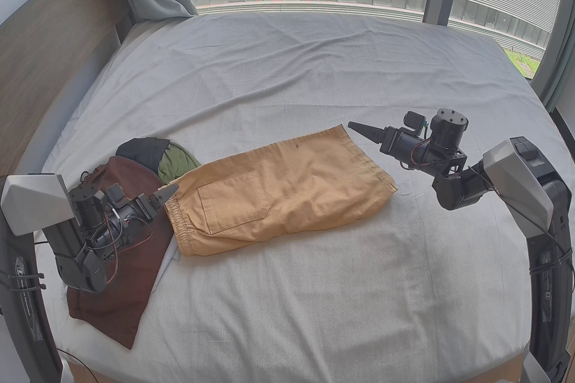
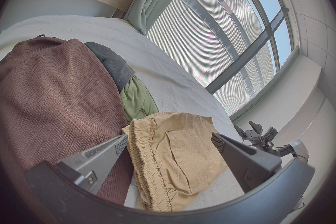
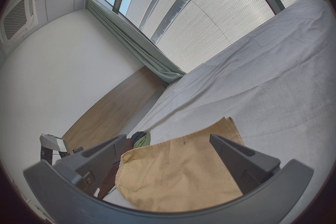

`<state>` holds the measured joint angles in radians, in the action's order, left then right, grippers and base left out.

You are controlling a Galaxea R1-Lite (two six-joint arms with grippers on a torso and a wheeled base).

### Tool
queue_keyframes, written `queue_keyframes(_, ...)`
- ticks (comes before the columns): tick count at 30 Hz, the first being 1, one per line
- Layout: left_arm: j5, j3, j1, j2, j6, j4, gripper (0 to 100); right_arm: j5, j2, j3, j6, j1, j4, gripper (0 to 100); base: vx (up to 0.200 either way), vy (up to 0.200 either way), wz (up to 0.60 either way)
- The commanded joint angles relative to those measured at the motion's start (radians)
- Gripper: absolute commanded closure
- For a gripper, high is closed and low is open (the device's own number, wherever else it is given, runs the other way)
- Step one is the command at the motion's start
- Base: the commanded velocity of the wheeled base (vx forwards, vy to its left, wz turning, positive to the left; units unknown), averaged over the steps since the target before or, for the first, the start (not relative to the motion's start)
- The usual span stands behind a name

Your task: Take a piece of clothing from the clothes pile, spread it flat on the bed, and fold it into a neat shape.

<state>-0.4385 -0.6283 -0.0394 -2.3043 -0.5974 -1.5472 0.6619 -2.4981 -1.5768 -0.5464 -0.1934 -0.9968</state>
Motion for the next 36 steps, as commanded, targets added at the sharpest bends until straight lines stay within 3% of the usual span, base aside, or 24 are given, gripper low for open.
queue_keyframes(1,0.000,0.006,-0.001,0.025,-0.001,-0.001,0,0.001,0.068,0.077,0.006,-0.024,-0.008,0,0.000,0.000,0.00)
queue_keyframes(36,-0.022,0.127,0.085,0.166,0.011,-0.001,0,-0.015,0.229,0.574,0.034,-0.098,-0.247,0,0.000,0.000,0.00)
